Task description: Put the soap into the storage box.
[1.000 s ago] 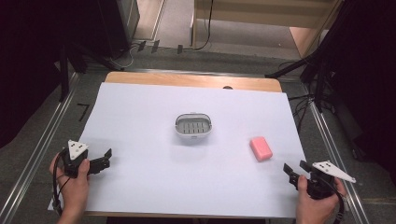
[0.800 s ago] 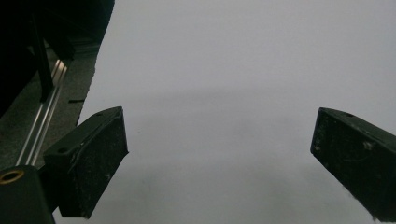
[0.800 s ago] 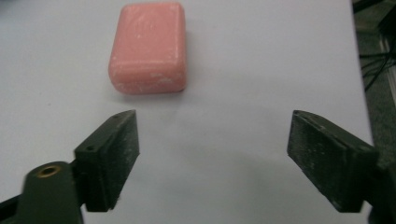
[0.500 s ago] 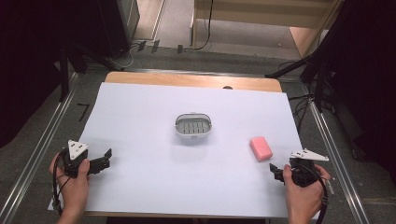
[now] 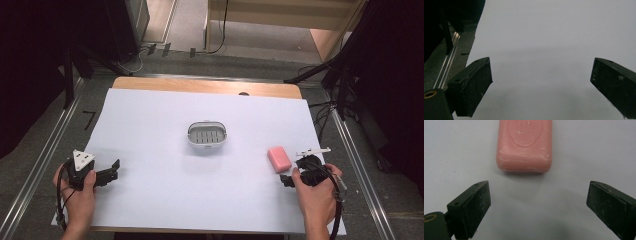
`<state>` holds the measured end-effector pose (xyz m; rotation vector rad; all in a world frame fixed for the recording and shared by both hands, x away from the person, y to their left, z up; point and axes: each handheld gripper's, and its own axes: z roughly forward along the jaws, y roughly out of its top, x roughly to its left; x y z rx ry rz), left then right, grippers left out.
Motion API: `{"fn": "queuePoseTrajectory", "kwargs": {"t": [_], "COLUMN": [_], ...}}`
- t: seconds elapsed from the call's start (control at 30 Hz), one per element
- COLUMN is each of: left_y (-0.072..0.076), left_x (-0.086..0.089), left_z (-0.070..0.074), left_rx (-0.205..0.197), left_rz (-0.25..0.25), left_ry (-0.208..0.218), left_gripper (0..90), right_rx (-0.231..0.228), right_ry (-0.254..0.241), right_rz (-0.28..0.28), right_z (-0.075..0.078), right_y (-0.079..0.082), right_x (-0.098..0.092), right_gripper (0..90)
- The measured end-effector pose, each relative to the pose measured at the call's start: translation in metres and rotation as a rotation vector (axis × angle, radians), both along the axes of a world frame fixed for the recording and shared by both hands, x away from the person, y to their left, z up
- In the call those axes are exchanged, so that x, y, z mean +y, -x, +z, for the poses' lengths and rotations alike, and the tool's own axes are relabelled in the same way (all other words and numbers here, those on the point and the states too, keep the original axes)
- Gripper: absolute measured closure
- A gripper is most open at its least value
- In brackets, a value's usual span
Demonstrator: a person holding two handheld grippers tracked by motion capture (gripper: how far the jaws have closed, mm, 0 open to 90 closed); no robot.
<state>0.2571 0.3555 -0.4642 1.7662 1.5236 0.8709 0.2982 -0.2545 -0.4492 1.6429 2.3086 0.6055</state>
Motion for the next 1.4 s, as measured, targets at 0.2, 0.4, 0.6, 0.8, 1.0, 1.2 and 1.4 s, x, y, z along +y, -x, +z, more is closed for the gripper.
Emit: {"fn": "queuePoseTrajectory", "kwargs": {"t": [0.2, 0.4, 0.6, 0.8, 1.0, 1.2, 1.4], "left_y": [0.000, 0.000, 0.000, 0.000, 0.000, 0.001, 0.001], "left_x": [0.000, 0.000, 0.000, 0.000, 0.000, 0.001, 0.001], "left_z": [0.000, 0.000, 0.000, 0.000, 0.000, 0.000, 0.000], "left_rx": [0.001, -0.001, -0.001, 0.000, -0.001, 0.000, 0.000], "left_rz": [0.000, 0.000, -0.001, 0.000, -0.003, -0.002, -0.003], "left_ry": [0.000, 0.001, 0.002, 0.005, 0.005, 0.005, 0.005], "left_gripper": [4.3, 4.3, 4.3, 4.3, 4.3, 4.3, 4.3], "right_rx": [0.040, 0.067, 0.082, 0.098, 0.104, 0.121, 0.139], "right_ry": [0.023, 0.033, 0.037, 0.026, 0.024, 0.023, 0.015], "right_rz": [0.006, 0.003, -0.005, -0.016, -0.038, -0.070, -0.080], "right_z": [0.003, 0.004, 0.005, 0.007, 0.009, 0.009, 0.005], "right_y": [-0.012, -0.021, -0.034, -0.042, -0.051, -0.060, -0.065], "right_x": [0.009, 0.015, 0.023, 0.028, 0.031, 0.031, 0.033], "right_gripper": [5.5, 3.8, 3.3, 7.0, 10.6, 15.7, 25.4]}}
